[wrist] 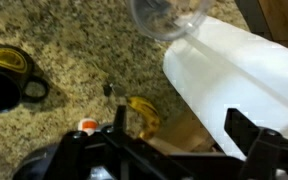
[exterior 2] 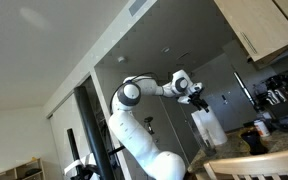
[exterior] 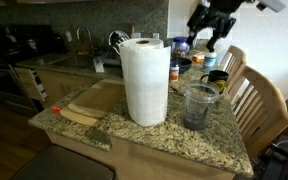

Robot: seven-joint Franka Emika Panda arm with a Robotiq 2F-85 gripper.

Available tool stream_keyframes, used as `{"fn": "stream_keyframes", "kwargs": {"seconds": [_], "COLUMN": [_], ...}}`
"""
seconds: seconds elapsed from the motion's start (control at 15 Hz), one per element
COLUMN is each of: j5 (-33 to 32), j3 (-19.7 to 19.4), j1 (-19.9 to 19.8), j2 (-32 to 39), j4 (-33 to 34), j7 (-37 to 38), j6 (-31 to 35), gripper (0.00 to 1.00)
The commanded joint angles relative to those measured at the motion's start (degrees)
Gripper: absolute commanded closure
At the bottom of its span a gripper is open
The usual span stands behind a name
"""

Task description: Move the cup to the right

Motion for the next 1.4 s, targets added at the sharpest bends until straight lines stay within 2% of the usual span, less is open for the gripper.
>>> {"fn": "stream_keyframes", "kwargs": {"seconds": [0.0,0.13,0.27,0.53,0.73,0.8,1.07,1.33], "j5": [-1.3,-3.1,-3.4,1.2,3.5,1.8,2.3,0.3], "j3": [1.5,3.4,3.7,1.2,0.0,1.5,0.7,1.9], "j1": [-0.5,-0.5,-0.6,0.9,0.5,-0.1,-0.2,-0.4], "j2": [-0.5,-0.9,-0.7,1.1,2.0,1.2,2.0,7.9], "j4": [2.6,6.0,6.4,5.8,5.5,5.7,5.6,8.2], "j7": [2.6,6.2,6.8,2.7,0.4,2.5,1.5,4.8], "j6": [0.2,0.4,0.4,-9.3,-17.4,-13.9,-16.4,-23.0], "gripper": [0.00,0.00,0.00,0.00,0.00,0.00,0.00,0.00]}}
